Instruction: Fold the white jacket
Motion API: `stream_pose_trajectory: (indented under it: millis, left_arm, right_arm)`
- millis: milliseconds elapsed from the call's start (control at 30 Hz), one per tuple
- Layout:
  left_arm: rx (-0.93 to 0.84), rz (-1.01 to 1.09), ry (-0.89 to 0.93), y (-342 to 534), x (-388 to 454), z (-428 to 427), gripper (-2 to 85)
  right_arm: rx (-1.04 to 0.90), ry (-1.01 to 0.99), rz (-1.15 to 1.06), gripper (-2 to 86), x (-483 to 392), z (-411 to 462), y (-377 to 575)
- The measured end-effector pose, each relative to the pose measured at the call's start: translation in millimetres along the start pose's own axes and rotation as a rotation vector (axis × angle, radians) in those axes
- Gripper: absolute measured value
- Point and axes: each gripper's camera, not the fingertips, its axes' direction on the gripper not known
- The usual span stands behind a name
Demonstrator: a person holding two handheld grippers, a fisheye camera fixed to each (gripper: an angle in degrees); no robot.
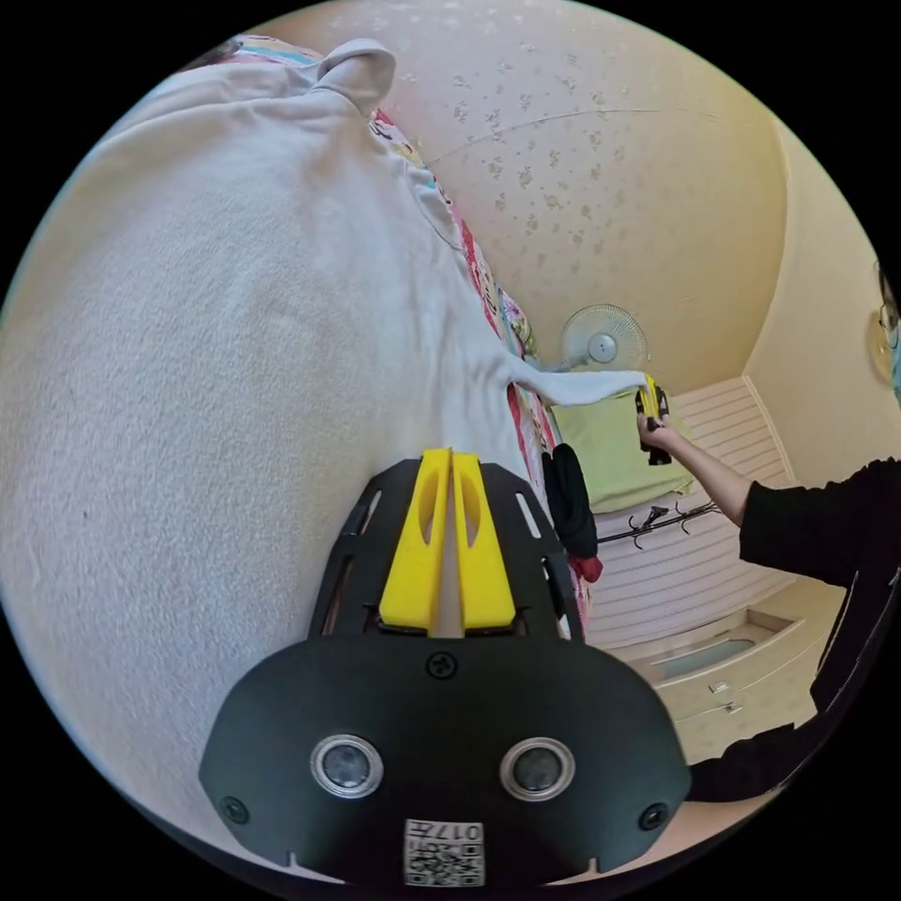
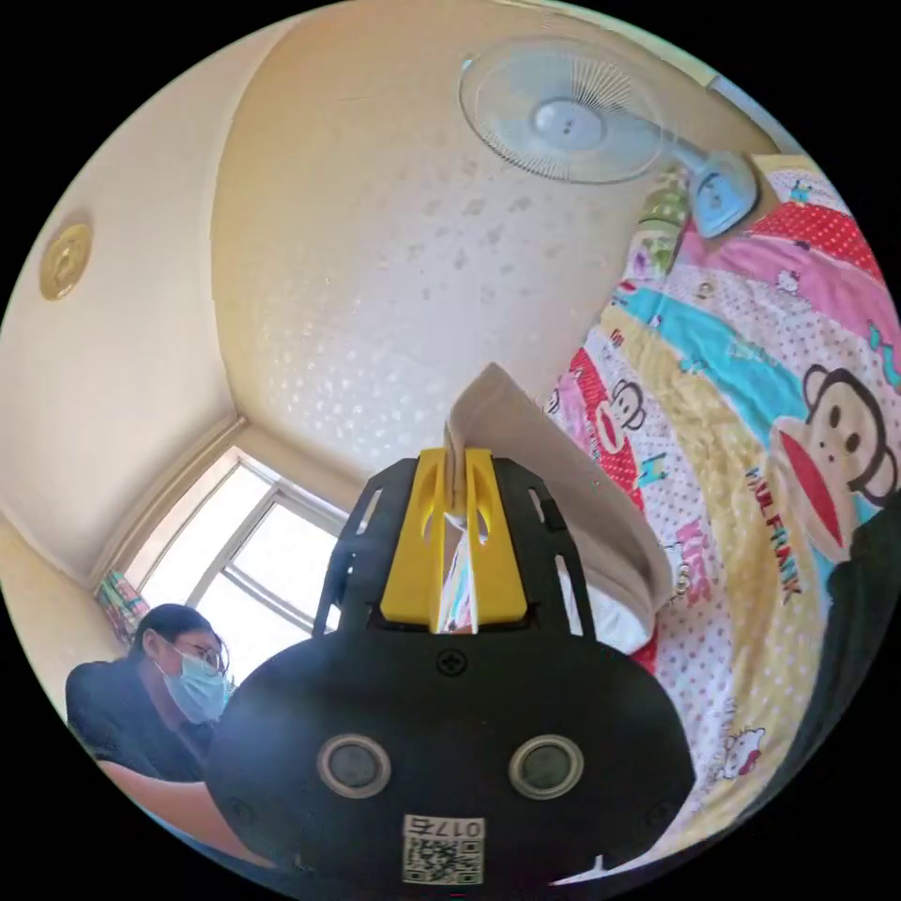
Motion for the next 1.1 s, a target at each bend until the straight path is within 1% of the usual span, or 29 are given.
stream_pose_trajectory:
  millis: [67, 100, 167, 200, 267, 300, 367, 400, 467, 500, 567, 633, 700, 800, 867, 900, 967, 1000, 1067, 1100]
  left_arm:
    - [0.004, -0.003, 0.018, 2, -4, -1, -1.0]
    - [0.007, -0.005, 0.027, 3, -7, -2, -1.0]
    - [0.010, -0.009, 0.037, 4, -9, -3, -1.0]
    - [0.012, -0.010, 0.041, 5, -11, -3, -1.0]
    - [0.014, -0.010, 0.050, 6, -13, -2, -1.0]
    - [0.015, -0.010, 0.061, 6, -14, -2, -0.9]
    - [0.017, -0.009, 0.084, 7, -16, -2, -0.8]
    - [0.017, -0.009, 0.099, 7, -17, -2, -0.6]
    - [0.017, -0.006, 0.114, 7, -18, -1, 0.2]
    - [0.017, 0.001, 0.119, 6, -17, 0, 1.1]
    - [0.017, 0.013, 0.127, 6, -15, 2, 3.8]
    - [0.019, 0.022, 0.133, 6, -13, 4, 5.1]
    - [0.018, 0.023, 0.145, 4, -12, 8, 5.6]
    - [0.009, 0.015, 0.156, 0, -11, 14, 5.5]
    - [0.001, 0.009, 0.160, -3, -10, 19, 5.1]
    - [-0.007, 0.006, 0.164, -5, -10, 23, 4.7]
    - [-0.015, -0.001, 0.170, -7, -9, 29, 3.9]
    - [-0.017, -0.004, 0.170, -9, -7, 33, 3.5]
    - [-0.017, -0.005, 0.172, -11, -4, 39, 3.1]
    - [-0.017, -0.003, 0.174, -12, -1, 42, 3.1]
  right_arm:
    - [-0.130, -0.150, -0.011, 2.6, -20, 95, 30]
    - [-0.166, -0.191, -0.011, 2.6, -25, 118, 39]
    - [-0.292, -0.337, -0.017, 2.7, -42, 206, 86]
    - [-0.316, -0.364, -0.014, 2.8, -44, 226, 101]
    - [-0.403, -0.440, -0.004, 3.0, -41, 300, 170]
    - [-0.426, -0.453, 0.001, 3.0, -37, 316, 189]
    - [-0.506, -0.470, 0.097, 3.7, -1, 370, 272]
    - [-0.520, -0.466, 0.136, 4.0, 11, 380, 296]
    - [-0.613, -0.403, 0.279, 5.6, 66, 405, 382]
    - [-0.646, -0.375, 0.314, 6.2, 80, 408, 401]
    - [-0.747, -0.305, 0.456, 10.1, 124, 406, 459]
    - [-0.750, -0.258, 0.463, 12.0, 128, 394, 473]
    - [-0.804, -0.243, 0.397, 13.0, 117, 389, 466]
    - [-0.903, -0.123, 0.148, 12.9, 85, 387, 426]
    - [-0.981, 0.120, -0.116, 12.1, 63, 391, 391]
    - [-0.993, 0.188, -0.179, 11.9, 61, 392, 385]
    - [-1.051, 0.469, -0.377, 10.8, 67, 397, 378]
    - [-1.070, 0.529, -0.416, 10.0, 73, 397, 380]
    - [-1.201, 0.799, -0.495, 5.0, 122, 395, 399]
    - [-1.227, 0.905, -0.474, 3.4, 142, 390, 403]
